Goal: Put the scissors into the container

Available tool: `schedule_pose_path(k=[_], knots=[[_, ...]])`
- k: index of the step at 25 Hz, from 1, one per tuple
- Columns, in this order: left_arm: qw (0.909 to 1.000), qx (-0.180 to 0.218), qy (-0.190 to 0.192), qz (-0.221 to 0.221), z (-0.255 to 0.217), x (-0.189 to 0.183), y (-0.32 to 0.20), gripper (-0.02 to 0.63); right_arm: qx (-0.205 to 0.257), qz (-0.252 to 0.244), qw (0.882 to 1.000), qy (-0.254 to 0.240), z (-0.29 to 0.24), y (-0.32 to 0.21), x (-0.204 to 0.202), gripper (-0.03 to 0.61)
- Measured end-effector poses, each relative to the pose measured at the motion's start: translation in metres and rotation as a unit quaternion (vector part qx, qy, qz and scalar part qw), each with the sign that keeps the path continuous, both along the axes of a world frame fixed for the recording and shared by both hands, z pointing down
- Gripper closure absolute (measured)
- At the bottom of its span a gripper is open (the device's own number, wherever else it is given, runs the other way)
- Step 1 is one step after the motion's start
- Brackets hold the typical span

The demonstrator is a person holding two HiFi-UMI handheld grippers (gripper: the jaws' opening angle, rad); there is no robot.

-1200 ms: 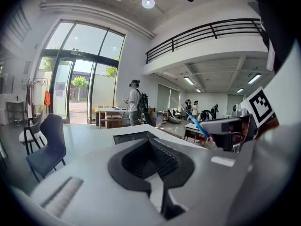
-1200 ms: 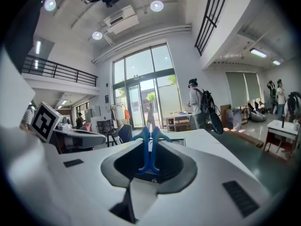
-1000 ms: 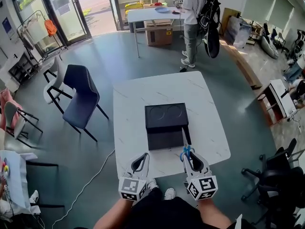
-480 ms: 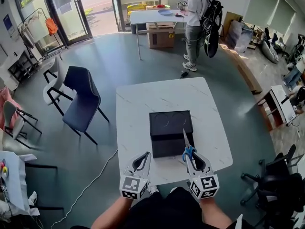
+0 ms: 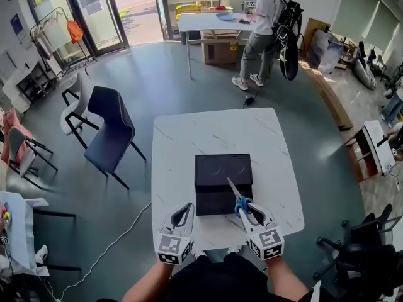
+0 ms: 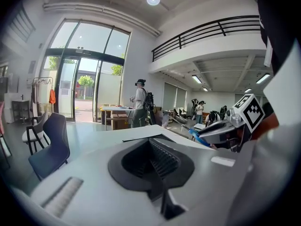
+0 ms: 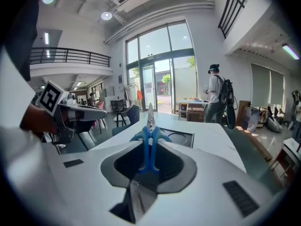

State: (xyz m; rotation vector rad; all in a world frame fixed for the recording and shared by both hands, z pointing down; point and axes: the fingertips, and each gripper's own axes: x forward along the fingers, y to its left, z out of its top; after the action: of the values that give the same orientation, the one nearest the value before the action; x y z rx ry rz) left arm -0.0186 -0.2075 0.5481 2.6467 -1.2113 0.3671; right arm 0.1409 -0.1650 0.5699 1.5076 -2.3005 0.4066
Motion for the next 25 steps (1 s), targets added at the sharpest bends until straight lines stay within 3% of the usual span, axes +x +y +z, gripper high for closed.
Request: schedule_pose_path(k=[9,15,20,25], knots=[[0.9990,-0.005,-0.008,-0.043,0.007,0.008,-0.006,0.604,-0.051,-0.099,0.992,0.054,0.038,-0.011,0.000,0.488],[0.9979,-0.015,-0.009,-0.062,0.015,0.008,-0.006,0.603,-0.081,-0.183,0.971,0.128,0.070,-0.019,-0.005,0.488],[0.9972,-0.023,-0.010,-0.070,0.020,0.008,-0.002,0.603,-0.106,-0.202,0.963,0.141,0.083,-0.029,-0.009,0.488],[0.9969,-0.023,-0.011,-0.074,0.021,0.008,-0.001,0.604,-0.120,-0.241,0.947,0.176,0.098,-0.036,-0.013,0.488]])
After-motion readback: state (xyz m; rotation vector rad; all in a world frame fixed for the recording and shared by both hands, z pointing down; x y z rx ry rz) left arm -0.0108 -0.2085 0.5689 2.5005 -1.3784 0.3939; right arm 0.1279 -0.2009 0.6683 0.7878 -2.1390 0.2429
